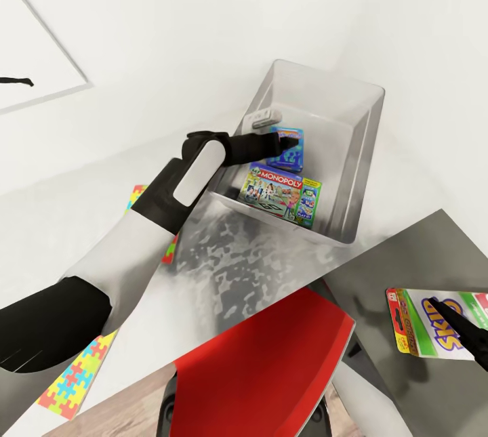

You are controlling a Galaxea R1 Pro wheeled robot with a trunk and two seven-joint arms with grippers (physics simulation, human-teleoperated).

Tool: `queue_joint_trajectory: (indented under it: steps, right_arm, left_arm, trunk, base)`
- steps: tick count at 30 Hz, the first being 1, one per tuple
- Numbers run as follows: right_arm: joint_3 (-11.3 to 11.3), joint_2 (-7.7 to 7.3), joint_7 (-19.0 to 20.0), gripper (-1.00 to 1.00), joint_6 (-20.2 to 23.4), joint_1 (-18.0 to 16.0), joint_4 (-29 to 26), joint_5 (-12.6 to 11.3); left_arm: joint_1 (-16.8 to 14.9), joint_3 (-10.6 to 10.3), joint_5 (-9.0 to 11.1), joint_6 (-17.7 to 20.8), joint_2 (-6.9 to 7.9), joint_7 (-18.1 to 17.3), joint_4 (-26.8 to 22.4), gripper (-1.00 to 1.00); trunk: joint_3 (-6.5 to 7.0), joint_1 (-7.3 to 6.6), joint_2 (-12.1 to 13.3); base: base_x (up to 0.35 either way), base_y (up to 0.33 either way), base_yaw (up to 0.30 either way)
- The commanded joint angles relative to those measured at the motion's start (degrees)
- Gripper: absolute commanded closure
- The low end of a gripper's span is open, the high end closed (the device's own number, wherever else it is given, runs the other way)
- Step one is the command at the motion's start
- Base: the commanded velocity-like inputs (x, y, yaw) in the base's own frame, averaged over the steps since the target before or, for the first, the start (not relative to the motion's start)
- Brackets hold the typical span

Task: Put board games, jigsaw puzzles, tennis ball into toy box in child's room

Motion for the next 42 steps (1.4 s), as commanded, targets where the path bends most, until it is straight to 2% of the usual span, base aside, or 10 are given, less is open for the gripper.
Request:
queue_joint_trajectory:
  steps: [1,11,15,19,21,25,32,35,39,42]
  right_arm:
    - [0.0,0.00,0.2,-1.00,0.6,0.0,0.0,0.0]
    - [0.0,-0.01,0.2,-1.00,0.6,0.0,0.0,0.0]
    - [0.0,-0.01,0.2,-1.00,0.5,0.0,0.0,0.0]
    - [-0.1,-0.03,0.2,-1.00,0.5,0.0,0.1,0.0]
    - [-0.5,-0.01,0.2,-1.00,0.5,0.0,0.1,0.0]
    - [-1.1,-0.01,0.2,-1.00,0.5,0.0,0.1,0.0]
    - [-1.2,0.00,0.2,-1.00,0.4,0.0,0.1,0.0]
    - [-1.2,0.00,0.2,-1.00,0.4,0.0,0.1,0.0]
    - [-1.2,0.00,0.2,-1.00,0.4,0.0,0.1,0.0]
    - [-1.2,-0.02,0.2,-1.00,0.4,0.0,0.1,0.0]
  left_arm:
    - [0.0,0.0,0.6,0.2,0.00,0.5,-0.3,-1.00]
    - [0.0,0.3,0.5,3.4,0.00,0.6,-3.4,-1.00]
    - [0.0,3.8,0.5,7.9,0.00,0.6,-6.0,-1.00]
    - [0.0,10.4,0.9,15.8,0.00,0.6,-9.3,-1.00]
    - [0.0,13.9,3.2,18.2,0.00,0.7,-11.3,-1.00]
    - [0.0,15.1,11.2,19.4,0.00,0.9,-14.8,-1.00]
    - [0.0,11.9,29.3,19.4,10.02,1.0,-20.0,-1.00]
    - [0.0,10.0,37.8,19.3,16.43,1.0,-21.9,-1.00]
    - [0.1,8.7,43.4,19.2,22.61,1.0,-22.6,-1.00]
    - [0.2,8.4,45.4,19.2,26.42,0.9,-23.3,-1.00]
  trunk:
    - [-0.04,0.02,0.0]
    - [-0.04,0.02,0.0]
    - [-0.04,0.02,0.0]
    - [-0.04,0.02,0.0]
    - [-0.04,0.02,0.0]
    - [0.00,0.02,0.0]
    - [0.53,0.02,0.0]
    - [0.80,0.02,0.0]
    - [1.16,0.02,0.0]
    - [1.43,0.02,0.0]
  base:
    - [0.000,0.000,0.000]
    - [0.000,0.000,0.000]
    - [0.000,0.000,0.000]
    - [0.000,0.000,0.000]
    - [0.000,0.000,0.000]
    - [0.000,0.000,0.000]
    - [0.000,0.000,0.000]
    - [0.000,0.000,0.000]
    - [0.000,0.000,0.000]
    - [0.000,0.000,0.000]
